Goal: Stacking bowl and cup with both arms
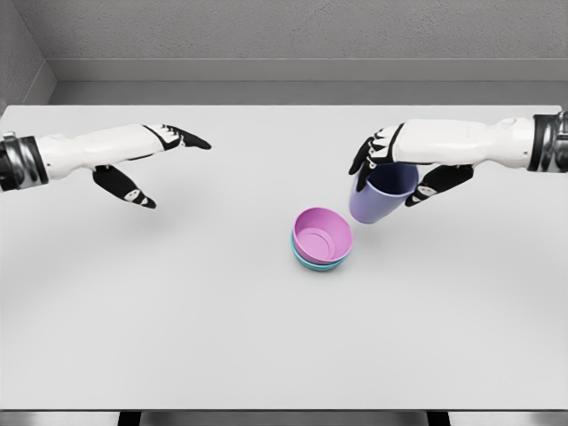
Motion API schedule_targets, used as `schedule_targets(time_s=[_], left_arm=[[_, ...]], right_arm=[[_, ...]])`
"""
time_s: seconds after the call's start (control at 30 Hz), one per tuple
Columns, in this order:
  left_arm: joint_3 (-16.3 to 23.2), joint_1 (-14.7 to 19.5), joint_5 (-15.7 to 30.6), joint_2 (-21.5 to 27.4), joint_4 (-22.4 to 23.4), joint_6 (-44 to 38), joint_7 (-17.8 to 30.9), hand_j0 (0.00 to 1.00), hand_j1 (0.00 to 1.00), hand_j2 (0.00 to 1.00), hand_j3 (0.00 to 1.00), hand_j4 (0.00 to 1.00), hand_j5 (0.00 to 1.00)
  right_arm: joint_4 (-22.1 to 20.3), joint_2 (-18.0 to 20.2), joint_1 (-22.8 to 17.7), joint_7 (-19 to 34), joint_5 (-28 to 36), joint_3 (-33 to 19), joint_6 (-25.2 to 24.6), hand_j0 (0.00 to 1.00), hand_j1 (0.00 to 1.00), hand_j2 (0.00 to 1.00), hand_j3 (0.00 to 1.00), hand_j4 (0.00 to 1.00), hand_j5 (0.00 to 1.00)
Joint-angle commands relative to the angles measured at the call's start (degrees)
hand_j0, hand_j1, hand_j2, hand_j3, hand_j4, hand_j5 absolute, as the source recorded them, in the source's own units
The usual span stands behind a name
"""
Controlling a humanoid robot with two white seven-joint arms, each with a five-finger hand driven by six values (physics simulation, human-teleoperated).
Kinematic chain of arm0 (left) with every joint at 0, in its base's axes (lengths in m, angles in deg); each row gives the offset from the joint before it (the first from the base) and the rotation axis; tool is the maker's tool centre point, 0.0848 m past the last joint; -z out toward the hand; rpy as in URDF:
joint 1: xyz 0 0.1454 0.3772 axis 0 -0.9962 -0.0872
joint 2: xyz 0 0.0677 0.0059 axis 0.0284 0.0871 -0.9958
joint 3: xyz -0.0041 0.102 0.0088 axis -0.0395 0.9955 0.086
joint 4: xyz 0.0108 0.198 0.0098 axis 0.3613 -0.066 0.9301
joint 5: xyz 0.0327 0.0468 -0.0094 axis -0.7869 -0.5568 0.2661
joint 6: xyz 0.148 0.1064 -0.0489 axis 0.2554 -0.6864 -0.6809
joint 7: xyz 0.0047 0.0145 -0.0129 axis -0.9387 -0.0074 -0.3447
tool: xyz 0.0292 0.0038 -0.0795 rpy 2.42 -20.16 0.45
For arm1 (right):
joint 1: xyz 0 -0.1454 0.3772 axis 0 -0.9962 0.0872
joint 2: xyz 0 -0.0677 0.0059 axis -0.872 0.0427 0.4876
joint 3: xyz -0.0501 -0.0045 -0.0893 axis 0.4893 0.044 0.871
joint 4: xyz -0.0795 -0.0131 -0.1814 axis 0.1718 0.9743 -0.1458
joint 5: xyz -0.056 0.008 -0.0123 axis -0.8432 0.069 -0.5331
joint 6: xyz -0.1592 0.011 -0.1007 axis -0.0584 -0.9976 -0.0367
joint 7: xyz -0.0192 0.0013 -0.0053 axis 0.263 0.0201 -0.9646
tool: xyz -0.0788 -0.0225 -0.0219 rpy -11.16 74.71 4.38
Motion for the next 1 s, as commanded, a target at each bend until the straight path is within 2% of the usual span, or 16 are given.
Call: schedule_targets(time_s=[0.0, 0.1, 0.2, 0.4, 0.97], left_arm=[[-0.27, 0.00, 0.27, 0.10, 0.07, -0.03, 0.16, 1.00, 1.00, 1.00, 1.00, 1.00, 1.00], [-1.24, -1.14, -0.61, 0.28, 0.07, -0.03, 0.34, 1.00, 1.00, 1.00, 1.00, 1.00, 1.00], [-5.19, -4.92, -1.66, 2.38, 0.07, -0.03, 0.34, 1.00, 1.00, 1.00, 1.00, 1.00, 1.00], [-5.81, -5.36, -2.45, 2.39, 0.16, -0.03, 0.42, 1.00, 1.00, 1.00, 1.00, 1.00, 1.00], [-5.90, -5.27, -2.54, 2.30, 0.07, -0.03, 0.60, 1.00, 1.00, 1.00, 1.00, 1.00, 1.00]], right_arm=[[-0.85, -0.06, 0.00, -0.02, 0.76, -0.11, -0.16, 0.61, 0.61, 0.61, 0.61, 0.61, 0.61], [-1.64, -0.41, 0.00, -0.02, 0.76, -0.02, -0.16, 0.61, 0.61, 0.61, 0.61, 0.61, 0.61], [-1.64, -1.64, 0.00, 0.07, 0.76, 0.07, -0.16, 0.61, 0.61, 0.61, 0.61, 0.61, 0.61], [-1.29, -4.27, -0.26, 0.51, 0.67, 0.24, -0.16, 0.61, 0.61, 0.61, 0.61, 0.61, 0.61], [-0.23, -6.91, -1.23, 1.03, -0.21, 0.77, -0.16, 0.61, 0.61, 0.61, 0.61, 0.61, 0.61]])
